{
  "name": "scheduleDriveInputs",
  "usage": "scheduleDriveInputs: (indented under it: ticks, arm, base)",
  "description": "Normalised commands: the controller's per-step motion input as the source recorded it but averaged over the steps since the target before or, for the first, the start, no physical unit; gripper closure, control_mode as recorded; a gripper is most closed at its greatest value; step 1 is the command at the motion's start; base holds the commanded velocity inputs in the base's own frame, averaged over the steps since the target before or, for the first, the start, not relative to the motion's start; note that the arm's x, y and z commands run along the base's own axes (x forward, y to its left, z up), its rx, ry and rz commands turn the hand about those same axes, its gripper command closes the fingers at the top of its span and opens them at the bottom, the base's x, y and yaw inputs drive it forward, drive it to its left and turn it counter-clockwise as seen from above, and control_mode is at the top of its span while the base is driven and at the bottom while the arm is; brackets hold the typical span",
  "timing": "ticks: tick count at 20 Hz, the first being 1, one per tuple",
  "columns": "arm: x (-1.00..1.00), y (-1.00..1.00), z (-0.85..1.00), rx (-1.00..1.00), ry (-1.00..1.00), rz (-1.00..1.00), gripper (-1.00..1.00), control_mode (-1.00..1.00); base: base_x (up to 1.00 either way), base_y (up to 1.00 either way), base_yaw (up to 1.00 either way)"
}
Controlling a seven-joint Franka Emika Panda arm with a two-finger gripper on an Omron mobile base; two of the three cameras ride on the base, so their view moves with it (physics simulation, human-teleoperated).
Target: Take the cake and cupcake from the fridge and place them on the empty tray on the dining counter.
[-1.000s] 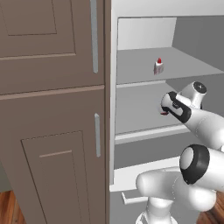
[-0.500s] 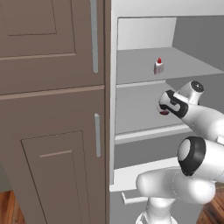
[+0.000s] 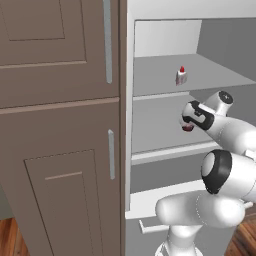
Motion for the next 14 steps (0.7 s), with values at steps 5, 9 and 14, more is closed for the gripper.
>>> scheduleDriveInputs:
  ticks: [5, 9, 14]
  arm:
    - [0.06, -0.04, -0.06, 0.0, 0.0, 0.0, -1.0, -1.0]
    - [0.13, 0.0, -0.13, 0.0, 0.0, 0.0, -1.0, -1.0]
    - [0.09, 0.0, -0.12, 0.0, 0.0, 0.0, -1.0, -1.0]
  base:
    - [0.0, 0.0, 0.0]
    - [0.0, 0.0, 0.0]
    - [0.0, 0.0, 0.0]
